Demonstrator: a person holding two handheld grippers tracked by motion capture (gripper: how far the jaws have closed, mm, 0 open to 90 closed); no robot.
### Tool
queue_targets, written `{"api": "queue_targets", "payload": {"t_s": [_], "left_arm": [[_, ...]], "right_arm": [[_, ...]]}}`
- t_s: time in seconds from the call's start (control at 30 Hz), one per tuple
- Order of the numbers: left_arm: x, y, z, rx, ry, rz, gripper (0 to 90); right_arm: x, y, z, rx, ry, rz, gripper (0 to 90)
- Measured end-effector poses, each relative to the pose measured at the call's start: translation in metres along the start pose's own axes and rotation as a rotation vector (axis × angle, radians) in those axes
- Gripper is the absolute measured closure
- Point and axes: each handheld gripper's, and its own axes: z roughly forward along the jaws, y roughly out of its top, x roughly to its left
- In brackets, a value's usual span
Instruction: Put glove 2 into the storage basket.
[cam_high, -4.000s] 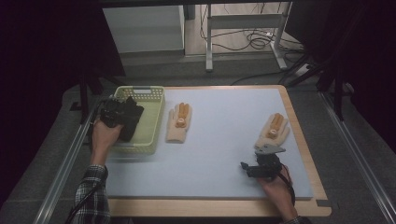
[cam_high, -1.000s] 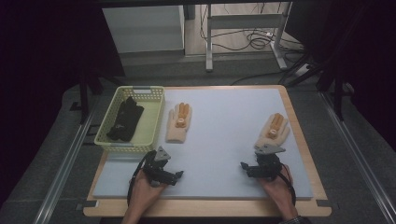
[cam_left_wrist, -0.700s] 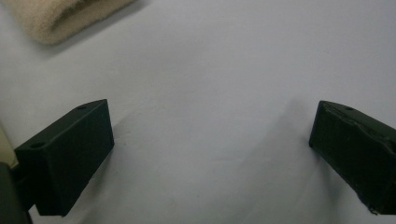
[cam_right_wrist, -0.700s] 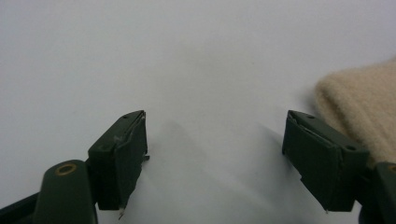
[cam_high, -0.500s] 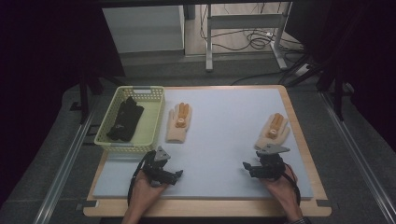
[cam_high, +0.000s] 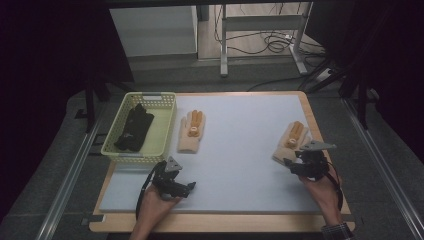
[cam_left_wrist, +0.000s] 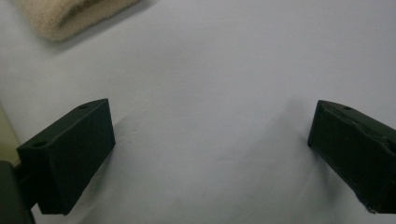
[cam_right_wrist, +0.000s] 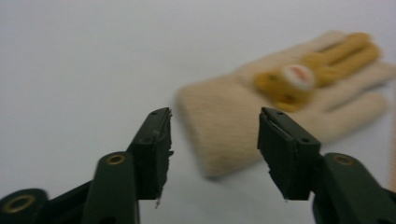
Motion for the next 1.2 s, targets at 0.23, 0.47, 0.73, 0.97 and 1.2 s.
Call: {"api": "queue_targets", "payload": {"t_s": [0.23, 0.47, 0.73, 0.97, 1.2], "left_arm": [[0.000, 0.000, 0.000, -0.004, 0.003, -0.003, 1.7], [0.000, 0.000, 0.000, -0.005, 0.004, -0.004, 1.7], [0.000, 0.000, 0.000, -0.005, 0.003, -0.005, 1.8], [0.000, 0.000, 0.000, -0.006, 0.004, -0.005, 1.9], [0.000, 0.000, 0.000, -0.006, 0.004, -0.006, 1.9]], "right_arm": [[-0.041, -0.001, 0.010, 0.012, -0.101, 0.077, 59.8], [-0.065, -0.005, 0.029, 0.010, -0.117, 0.149, 53.0], [-0.070, -0.013, 0.046, 0.010, -0.045, 0.219, 79.3], [-0.060, -0.004, 0.041, 0.028, -0.053, 0.161, 85.3], [-0.044, 0.015, 0.014, -0.003, -0.023, 0.085, 85.2]]}}
